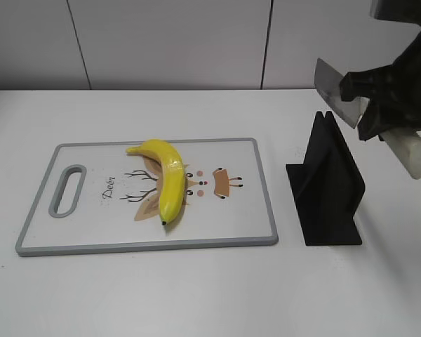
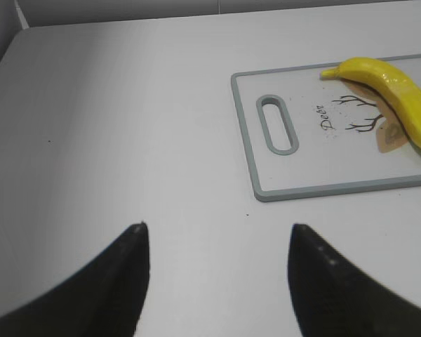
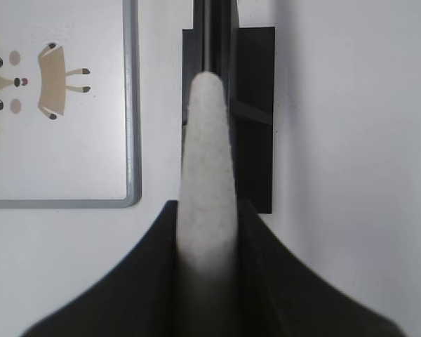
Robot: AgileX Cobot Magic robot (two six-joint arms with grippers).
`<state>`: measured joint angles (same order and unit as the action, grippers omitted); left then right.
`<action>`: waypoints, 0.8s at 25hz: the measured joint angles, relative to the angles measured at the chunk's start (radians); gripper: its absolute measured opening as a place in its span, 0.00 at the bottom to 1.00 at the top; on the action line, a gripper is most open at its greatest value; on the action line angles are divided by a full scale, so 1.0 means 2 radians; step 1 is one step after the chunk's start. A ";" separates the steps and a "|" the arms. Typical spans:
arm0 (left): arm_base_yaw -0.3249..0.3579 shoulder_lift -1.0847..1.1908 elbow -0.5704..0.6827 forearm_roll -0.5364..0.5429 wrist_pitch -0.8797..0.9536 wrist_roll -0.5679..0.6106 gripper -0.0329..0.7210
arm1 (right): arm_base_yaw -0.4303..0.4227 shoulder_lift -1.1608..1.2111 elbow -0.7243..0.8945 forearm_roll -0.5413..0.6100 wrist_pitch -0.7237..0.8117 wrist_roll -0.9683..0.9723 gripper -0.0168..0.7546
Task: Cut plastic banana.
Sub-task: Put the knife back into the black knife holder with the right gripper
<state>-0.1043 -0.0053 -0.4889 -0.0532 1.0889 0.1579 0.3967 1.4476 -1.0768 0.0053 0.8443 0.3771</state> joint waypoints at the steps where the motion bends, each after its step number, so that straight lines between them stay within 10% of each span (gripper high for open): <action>1: 0.000 0.000 0.000 0.001 0.000 0.000 0.82 | 0.000 0.004 0.000 0.000 0.001 0.000 0.24; 20: 0.000 0.000 0.000 0.003 0.000 0.000 0.82 | 0.000 0.052 0.000 0.042 0.059 -0.001 0.24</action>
<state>-0.1043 -0.0053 -0.4889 -0.0474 1.0889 0.1579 0.3967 1.5507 -1.0768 0.0891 0.9618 0.3752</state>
